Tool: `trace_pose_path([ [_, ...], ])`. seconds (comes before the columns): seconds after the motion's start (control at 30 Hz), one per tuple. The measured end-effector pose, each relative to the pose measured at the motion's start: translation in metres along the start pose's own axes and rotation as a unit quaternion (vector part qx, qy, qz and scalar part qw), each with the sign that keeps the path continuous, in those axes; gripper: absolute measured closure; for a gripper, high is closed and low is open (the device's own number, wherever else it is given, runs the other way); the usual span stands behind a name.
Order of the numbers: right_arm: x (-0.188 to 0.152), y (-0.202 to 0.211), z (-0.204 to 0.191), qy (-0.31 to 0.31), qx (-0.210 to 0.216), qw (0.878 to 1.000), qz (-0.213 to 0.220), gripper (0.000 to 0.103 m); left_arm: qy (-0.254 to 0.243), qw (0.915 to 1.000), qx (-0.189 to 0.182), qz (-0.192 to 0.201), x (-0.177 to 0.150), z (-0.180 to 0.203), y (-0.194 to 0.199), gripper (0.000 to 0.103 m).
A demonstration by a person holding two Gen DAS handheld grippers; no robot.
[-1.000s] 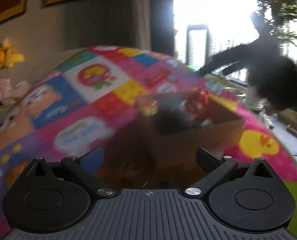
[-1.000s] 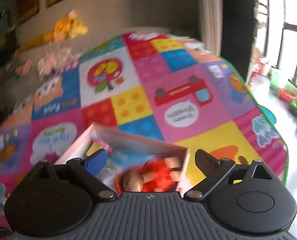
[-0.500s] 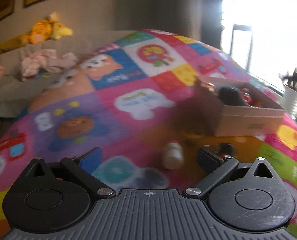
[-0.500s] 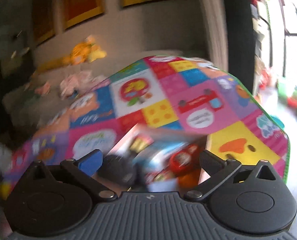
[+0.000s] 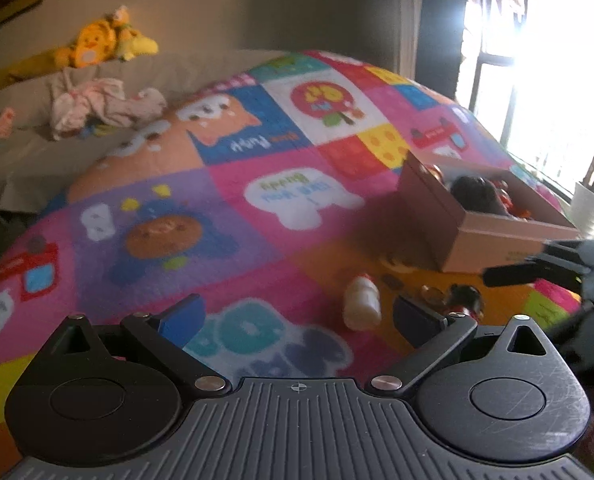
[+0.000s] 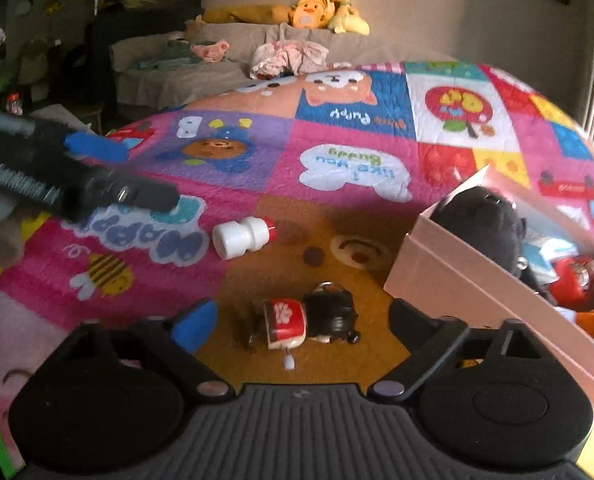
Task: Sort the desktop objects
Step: 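Grasp the small black-and-red figure on the mat with the right gripper, then lift the black-and-red figure with the right gripper while the left gripper grasps the white bottle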
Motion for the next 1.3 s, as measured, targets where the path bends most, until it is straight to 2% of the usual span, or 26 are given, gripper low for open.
trace_pose_path([
  [0.03, -0.002, 0.0, 0.001, -0.006, 0.001, 1.0, -0.002, 0.027, 0.0, 1.0, -0.006, -0.007, -0.002, 0.003, -0.004, 0.0],
  [0.07, -0.004, 0.0, 0.004, -0.011, 0.004, 1.0, -0.006, 0.038, -0.001, 0.9998, -0.012, -0.015, -0.004, 0.007, -0.008, 0.0],
  [0.17, -0.014, 0.011, 0.012, -0.039, 0.007, 0.999, -0.004, 0.043, -0.014, 0.9992, -0.023, -0.029, -0.006, 0.019, -0.019, 0.0],
  [0.37, -0.044, 0.063, 0.038, -0.108, -0.022, 0.994, 0.015, 0.043, -0.037, 0.997, -0.052, -0.042, -0.005, 0.042, -0.037, 0.0],
  [0.53, -0.075, 0.097, 0.062, -0.146, -0.083, 0.986, 0.013, 0.043, -0.052, 0.9943, -0.072, -0.059, -0.008, 0.061, -0.053, 0.0],
  [0.6, -0.084, 0.102, 0.068, -0.159, -0.095, 0.983, 0.009, 0.042, -0.045, 0.991, -0.108, -0.066, -0.009, 0.07, -0.054, 0.0],
  [0.67, -0.091, 0.103, 0.071, -0.168, -0.101, 0.981, 0.005, 0.042, -0.045, 0.9784, -0.189, -0.072, -0.012, 0.083, -0.046, 0.0],
  [0.73, -0.095, 0.102, 0.073, -0.173, -0.11, 0.979, 0.005, 0.041, -0.071, 0.9657, -0.241, -0.066, -0.014, 0.095, -0.033, 0.0],
  [0.8, -0.099, 0.1, 0.073, -0.17, -0.123, 0.978, 0.007, 0.03, -0.115, 0.9644, -0.235, -0.04, -0.015, 0.1, -0.023, 0.0],
  [0.87, -0.101, 0.099, 0.071, -0.165, -0.131, 0.978, 0.011, 0.023, -0.154, 0.9688, -0.193, -0.016, -0.013, 0.096, -0.02, 0.0],
  [0.9, -0.101, 0.099, 0.069, -0.161, -0.132, 0.978, 0.012, 0.023, -0.162, 0.9728, -0.164, -0.015, -0.012, 0.092, -0.024, 0.0],
  [0.93, -0.101, 0.098, 0.068, -0.156, -0.134, 0.979, 0.012, 0.023, -0.159, 0.978, -0.133, -0.021, -0.009, 0.086, -0.03, 0.0],
  [1.0, -0.1, 0.097, 0.064, -0.146, -0.138, 0.98, 0.014, 0.022, -0.128, 0.9864, -0.094, -0.041, -0.006, 0.077, -0.042, 0.0],
  [1.07, -0.099, 0.097, 0.061, -0.135, -0.144, 0.98, 0.016, 0.022, -0.084, 0.9913, -0.084, -0.057, -0.003, 0.07, -0.052, 0.0],
  [1.13, -0.098, 0.096, 0.058, -0.124, -0.146, 0.981, 0.015, 0.022, -0.059, 0.9928, -0.089, -0.055, 0.0, 0.067, -0.056, 0.001],
  [1.23, -0.098, 0.096, 0.056, -0.118, -0.148, 0.982, 0.014, 0.022, -0.06, 0.9938, -0.079, -0.049, 0.005, 0.065, -0.06, 0.001],
  [1.3, -0.098, 0.095, 0.057, -0.119, -0.147, 0.982, 0.014, 0.02, -0.059, 0.9931, -0.082, -0.06, 0.009, 0.064, -0.064, 0.001],
])
Point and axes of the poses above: each gripper's, at about its wrist camera, not at the fingertips, and y roughly against the way its jaws point, z to its right, x to its top, the point moved 4 cm from there along -y, roughly the way its jaws point, and after that the axes turned 1 degree about y, right-handed, at the moved point
